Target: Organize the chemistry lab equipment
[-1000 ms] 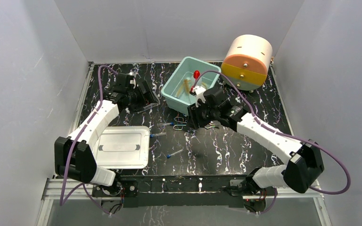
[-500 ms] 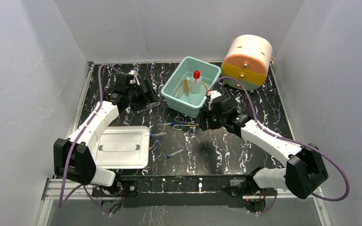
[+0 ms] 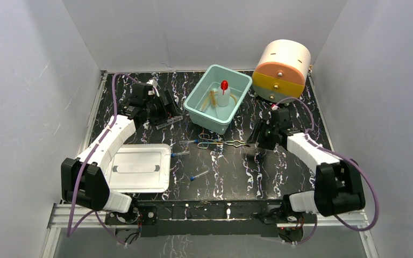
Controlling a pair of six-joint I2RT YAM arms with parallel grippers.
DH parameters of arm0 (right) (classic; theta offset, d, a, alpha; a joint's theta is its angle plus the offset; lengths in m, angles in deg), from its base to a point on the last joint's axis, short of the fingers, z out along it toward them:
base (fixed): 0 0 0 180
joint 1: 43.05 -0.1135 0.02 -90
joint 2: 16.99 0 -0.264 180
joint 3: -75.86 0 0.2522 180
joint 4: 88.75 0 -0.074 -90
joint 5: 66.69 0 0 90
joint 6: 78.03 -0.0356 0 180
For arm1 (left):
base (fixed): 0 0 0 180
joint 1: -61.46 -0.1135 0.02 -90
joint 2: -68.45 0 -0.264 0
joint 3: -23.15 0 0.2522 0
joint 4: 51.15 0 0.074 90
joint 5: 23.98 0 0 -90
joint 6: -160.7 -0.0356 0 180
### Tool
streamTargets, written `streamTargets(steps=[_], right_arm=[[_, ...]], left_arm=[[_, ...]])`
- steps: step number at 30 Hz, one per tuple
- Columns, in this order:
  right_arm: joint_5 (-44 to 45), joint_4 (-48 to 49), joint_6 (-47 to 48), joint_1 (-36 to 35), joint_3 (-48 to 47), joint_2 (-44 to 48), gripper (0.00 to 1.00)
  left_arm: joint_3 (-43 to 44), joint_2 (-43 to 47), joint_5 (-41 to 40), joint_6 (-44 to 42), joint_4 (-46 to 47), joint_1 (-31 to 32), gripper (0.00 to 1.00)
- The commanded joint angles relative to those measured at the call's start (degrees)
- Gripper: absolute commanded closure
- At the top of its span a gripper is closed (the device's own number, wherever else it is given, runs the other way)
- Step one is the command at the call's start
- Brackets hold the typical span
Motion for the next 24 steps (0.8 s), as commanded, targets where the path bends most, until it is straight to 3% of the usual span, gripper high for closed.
streamTargets(steps=[1, 12, 17, 24], right_arm=[[-2.8, -0.9, -3.1, 0.8, -3.6, -5.8, 0.38], [-2.6, 8.0, -3.8, 1.3, -2.4, -13.8, 0.47], [-1.5, 15.0, -4.3, 1.5, 0.7, -15.7, 0.51], [-2.0, 17.4, -3.8, 1.5, 1.7, -15.8, 0.61]], left_arm=[[2.5, 1.1, 0.2, -0.7, -0.3, 0.1, 0.12], [3.7, 1.0, -0.6, -1.2, -0.8, 0.1, 0.12], [4.0, 1.1, -1.2, -1.5, -1.0, 0.1, 0.12], [4.3, 1.5, -1.8, -2.0, -1.4, 0.1, 0.11]])
